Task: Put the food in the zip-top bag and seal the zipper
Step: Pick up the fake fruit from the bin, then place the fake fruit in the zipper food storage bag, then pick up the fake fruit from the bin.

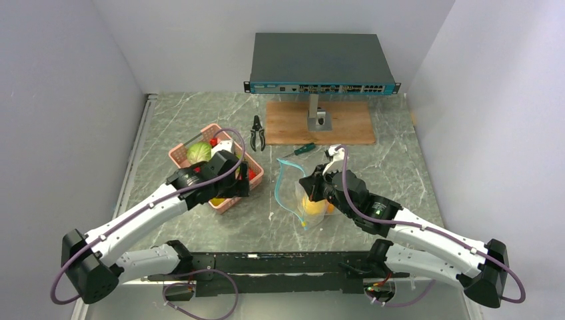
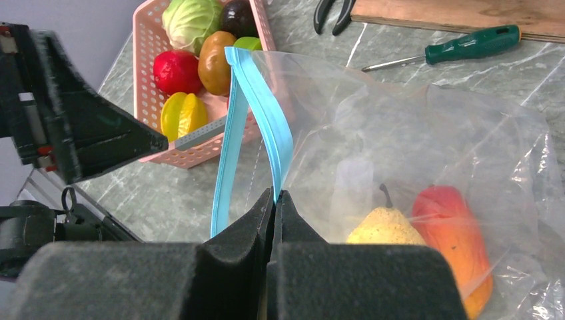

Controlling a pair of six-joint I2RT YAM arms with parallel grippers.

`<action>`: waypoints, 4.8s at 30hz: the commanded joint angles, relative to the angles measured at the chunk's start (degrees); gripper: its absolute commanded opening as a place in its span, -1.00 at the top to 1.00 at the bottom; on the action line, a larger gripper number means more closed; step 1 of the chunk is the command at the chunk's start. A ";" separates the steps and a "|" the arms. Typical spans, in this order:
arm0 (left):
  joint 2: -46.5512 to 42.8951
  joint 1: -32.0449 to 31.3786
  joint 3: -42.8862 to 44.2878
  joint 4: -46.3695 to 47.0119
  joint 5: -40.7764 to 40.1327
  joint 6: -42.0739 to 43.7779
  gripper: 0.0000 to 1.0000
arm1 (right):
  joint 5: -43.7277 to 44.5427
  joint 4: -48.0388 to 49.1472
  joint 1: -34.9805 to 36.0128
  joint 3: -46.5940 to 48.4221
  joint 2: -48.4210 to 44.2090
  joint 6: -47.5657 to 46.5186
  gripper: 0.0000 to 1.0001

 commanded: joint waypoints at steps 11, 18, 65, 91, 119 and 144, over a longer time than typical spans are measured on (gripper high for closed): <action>12.12 16.45 3.94 -2.97 -1.38 3.66 -0.94 | 0.77 0.89 0.18 2.06 -0.64 -0.13 1.00; 21.28 17.58 7.54 -5.14 -2.88 1.14 -0.86 | 0.99 0.87 0.16 2.05 -0.45 -0.13 1.00; -13.10 16.73 -8.76 33.53 47.21 -5.95 0.36 | -0.44 2.80 0.18 1.22 0.58 0.82 1.00; 14.08 -1.09 4.77 32.57 37.32 -2.87 -0.23 | -2.73 1.91 0.14 2.63 -1.68 1.89 1.00; -16.81 -0.82 -4.70 1.68 -4.91 -2.80 -0.99 | -0.72 1.63 0.19 0.47 -2.19 1.87 1.00; -11.04 18.77 -9.62 9.90 7.01 0.41 -0.99 | 12.70 -7.68 0.06 -0.04 -13.12 -0.31 1.00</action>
